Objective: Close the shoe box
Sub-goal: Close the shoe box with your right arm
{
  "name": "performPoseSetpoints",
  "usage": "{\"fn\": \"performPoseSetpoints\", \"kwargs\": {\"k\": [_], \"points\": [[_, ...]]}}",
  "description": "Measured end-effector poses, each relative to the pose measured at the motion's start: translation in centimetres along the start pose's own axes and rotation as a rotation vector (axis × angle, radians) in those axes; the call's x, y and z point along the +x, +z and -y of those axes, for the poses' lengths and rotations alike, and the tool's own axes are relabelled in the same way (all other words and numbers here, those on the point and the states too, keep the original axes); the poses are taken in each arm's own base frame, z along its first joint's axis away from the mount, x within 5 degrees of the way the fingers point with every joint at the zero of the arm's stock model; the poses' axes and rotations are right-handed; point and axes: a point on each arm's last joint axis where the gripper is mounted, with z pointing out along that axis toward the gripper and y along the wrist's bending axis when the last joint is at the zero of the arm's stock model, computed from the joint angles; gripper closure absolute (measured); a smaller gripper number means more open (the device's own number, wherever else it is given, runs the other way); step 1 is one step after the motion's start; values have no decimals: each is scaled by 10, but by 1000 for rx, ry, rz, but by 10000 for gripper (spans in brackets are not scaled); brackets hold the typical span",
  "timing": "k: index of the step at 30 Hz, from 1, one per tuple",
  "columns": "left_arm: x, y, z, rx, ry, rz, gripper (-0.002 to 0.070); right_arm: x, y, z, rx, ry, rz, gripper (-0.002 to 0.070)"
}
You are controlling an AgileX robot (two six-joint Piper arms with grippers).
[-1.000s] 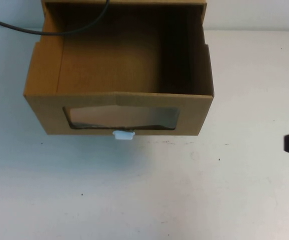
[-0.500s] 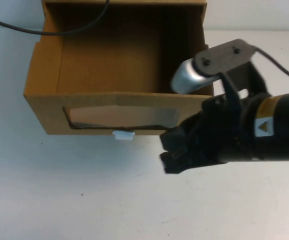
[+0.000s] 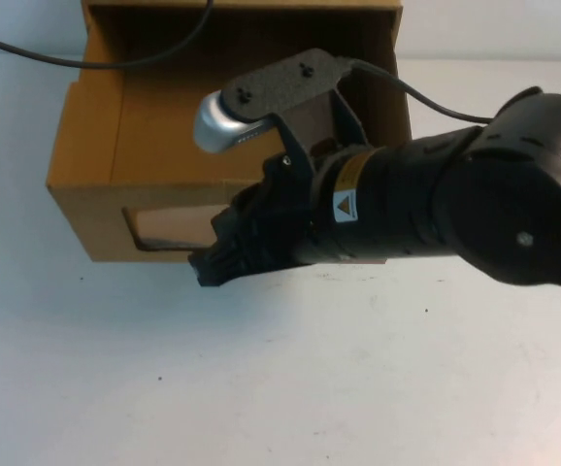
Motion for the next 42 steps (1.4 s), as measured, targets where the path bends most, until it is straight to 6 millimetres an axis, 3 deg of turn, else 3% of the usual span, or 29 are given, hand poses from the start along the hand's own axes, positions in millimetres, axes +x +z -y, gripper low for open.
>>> {"fn": "performPoseSetpoints", "kwargs": {"k": [17,31,36,42], "points": [[0,0,0,5,-2,-2,680,-21,26,46,105,70,30,687],[1,0,1,9,-2,-7,680,-57,48,59,131,62,28,687],[1,0,1,12,-3,-9,680,-65,42,55,97,43,13,687],[1,0,1,13,-3,-12,680,-73,34,68,108,73,35,688]]}}
